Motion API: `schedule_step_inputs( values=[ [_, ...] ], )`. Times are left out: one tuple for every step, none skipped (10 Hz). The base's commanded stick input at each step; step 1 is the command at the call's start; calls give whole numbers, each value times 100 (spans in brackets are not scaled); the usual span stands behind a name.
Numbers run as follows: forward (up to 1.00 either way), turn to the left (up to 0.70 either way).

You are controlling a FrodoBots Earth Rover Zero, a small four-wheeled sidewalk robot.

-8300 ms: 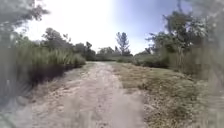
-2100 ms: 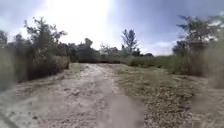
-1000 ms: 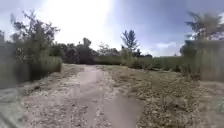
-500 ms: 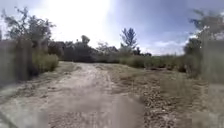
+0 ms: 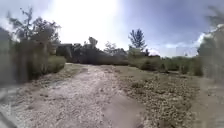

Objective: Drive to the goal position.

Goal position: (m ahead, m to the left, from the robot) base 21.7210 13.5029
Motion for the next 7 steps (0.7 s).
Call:
schedule_step_inputs(
  values=[
    [85,0],
    [85,0],
    [85,0],
    [85,0],
    [85,0],
    [85,0],
    [85,0]
  ],
)
